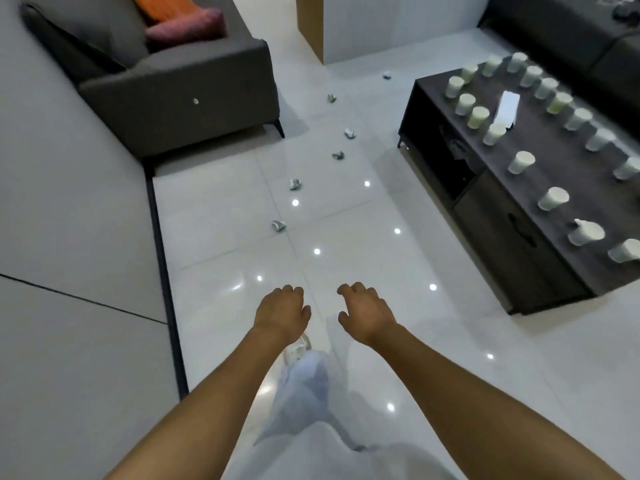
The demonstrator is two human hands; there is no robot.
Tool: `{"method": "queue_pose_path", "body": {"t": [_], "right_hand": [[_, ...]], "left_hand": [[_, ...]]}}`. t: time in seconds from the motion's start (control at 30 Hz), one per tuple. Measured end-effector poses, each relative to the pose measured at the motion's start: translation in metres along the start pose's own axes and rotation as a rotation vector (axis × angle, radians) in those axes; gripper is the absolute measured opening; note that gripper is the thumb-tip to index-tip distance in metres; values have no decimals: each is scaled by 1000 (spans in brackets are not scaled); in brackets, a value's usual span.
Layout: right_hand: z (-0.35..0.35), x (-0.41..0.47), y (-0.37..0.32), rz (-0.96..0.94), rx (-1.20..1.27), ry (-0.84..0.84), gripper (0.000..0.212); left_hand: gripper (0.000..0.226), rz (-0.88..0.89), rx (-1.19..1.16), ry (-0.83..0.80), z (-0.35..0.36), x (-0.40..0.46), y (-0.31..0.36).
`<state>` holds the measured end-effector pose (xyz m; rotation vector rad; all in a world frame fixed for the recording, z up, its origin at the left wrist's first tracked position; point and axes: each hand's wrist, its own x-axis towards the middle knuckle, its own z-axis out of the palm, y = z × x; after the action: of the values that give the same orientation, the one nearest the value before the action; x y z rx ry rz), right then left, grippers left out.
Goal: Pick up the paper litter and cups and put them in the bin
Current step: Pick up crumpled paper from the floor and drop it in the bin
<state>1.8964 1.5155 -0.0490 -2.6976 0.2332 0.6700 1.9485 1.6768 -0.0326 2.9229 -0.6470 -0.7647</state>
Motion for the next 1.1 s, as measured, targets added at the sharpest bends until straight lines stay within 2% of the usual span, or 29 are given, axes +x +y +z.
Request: {"method": "queue_pose_path", "body": {"t": [0.3,0.5,0.83,1.1], "right_hand": [[-83,191,-97,-97,27,25,43],[-117,301,-111,-50,80,-21,45],[-212,500,-101,76,169,-21,45],[-250,607,-108,315,277,-16,45]], "left_hand": [[39,-112,-37,14,-113,140,-120],[39,-122,14,-39,-166,244,-167],[39,-28,53,-77,-266,459,-196],[36,151,126,-139,-321,602,-229]]}}
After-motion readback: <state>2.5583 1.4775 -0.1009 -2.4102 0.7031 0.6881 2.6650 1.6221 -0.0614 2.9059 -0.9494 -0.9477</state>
